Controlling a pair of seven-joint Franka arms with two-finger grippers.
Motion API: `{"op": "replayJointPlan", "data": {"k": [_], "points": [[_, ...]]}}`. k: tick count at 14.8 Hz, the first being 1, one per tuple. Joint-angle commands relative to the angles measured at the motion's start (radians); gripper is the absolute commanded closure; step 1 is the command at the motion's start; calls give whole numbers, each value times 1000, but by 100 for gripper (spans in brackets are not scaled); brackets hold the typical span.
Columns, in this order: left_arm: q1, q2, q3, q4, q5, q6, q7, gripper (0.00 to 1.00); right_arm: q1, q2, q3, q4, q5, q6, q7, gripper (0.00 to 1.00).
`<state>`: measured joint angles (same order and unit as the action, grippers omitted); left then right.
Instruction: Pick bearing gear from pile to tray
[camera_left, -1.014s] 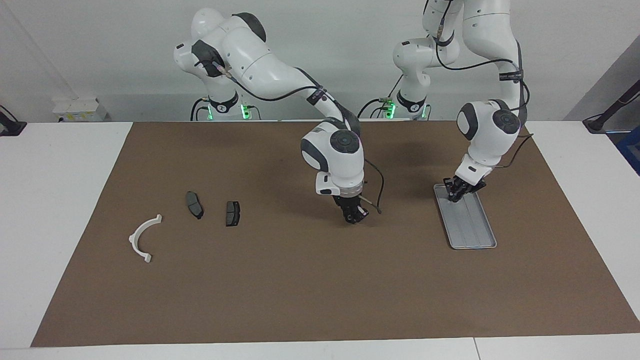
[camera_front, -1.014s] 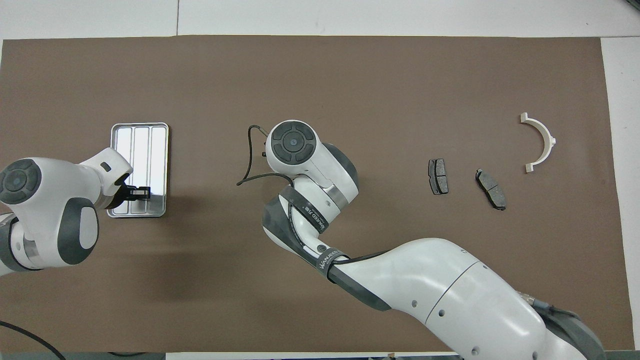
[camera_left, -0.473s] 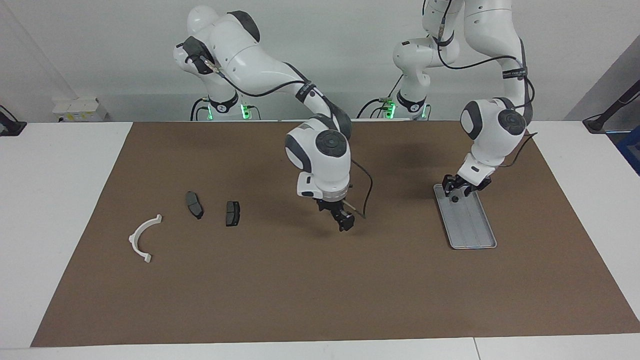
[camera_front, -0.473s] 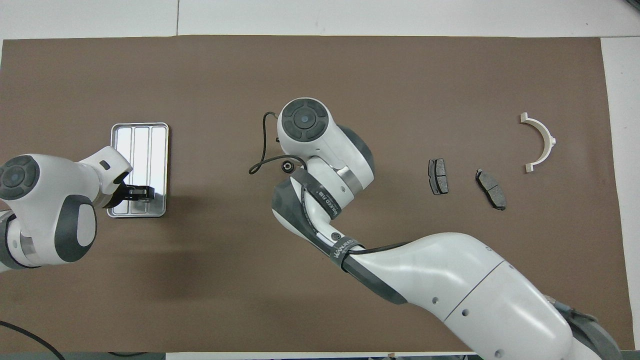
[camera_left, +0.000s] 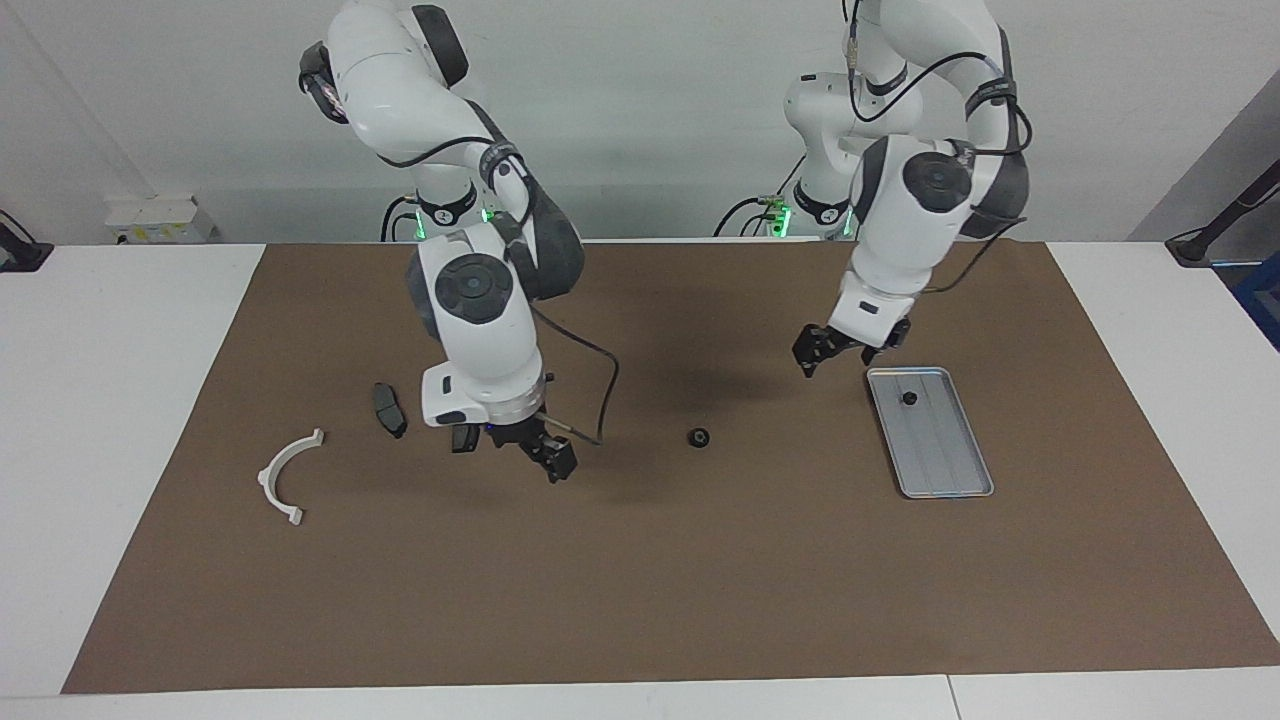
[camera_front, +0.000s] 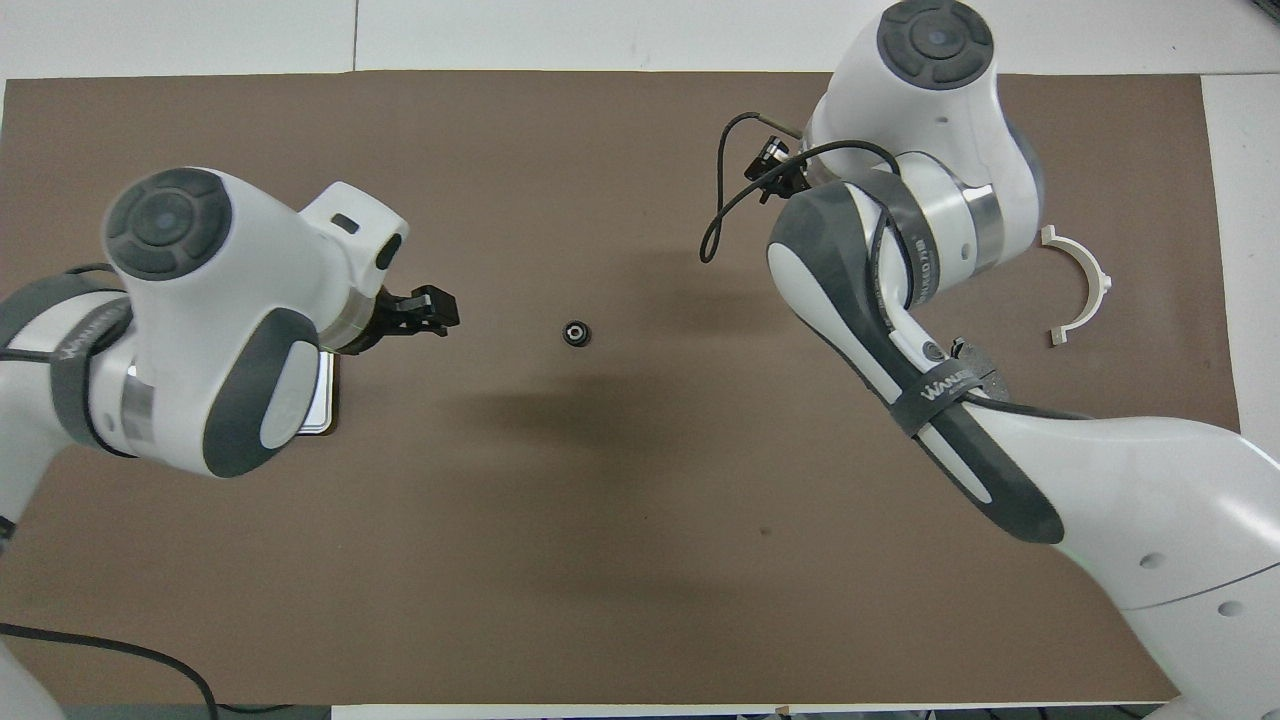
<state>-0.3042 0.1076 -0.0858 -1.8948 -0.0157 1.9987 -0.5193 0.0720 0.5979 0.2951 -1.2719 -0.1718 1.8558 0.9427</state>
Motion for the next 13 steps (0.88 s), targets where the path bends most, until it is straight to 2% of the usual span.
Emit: {"op": "replayJointPlan", "data": {"k": [1, 3, 8, 9, 13], "points": [[-88, 33, 17, 14, -3, 52, -93, 0, -67, -39, 16, -52, 21, -7, -135, 0], [-143, 72, 18, 8, -3, 87, -137, 0, -99, -52, 16, -61, 21, -23, -221, 0], [-208, 246, 23, 63, 31, 216, -221, 0, -159, -56, 15, -63, 21, -30, -369, 0], [-208, 262, 23, 63, 51, 251, -234, 0, -169, -56, 15, -63, 20, -30, -399, 0], [-197, 317, 26, 120, 63, 258, -234, 0, -196, -75, 4, -66, 18, -32, -557, 0]]}}
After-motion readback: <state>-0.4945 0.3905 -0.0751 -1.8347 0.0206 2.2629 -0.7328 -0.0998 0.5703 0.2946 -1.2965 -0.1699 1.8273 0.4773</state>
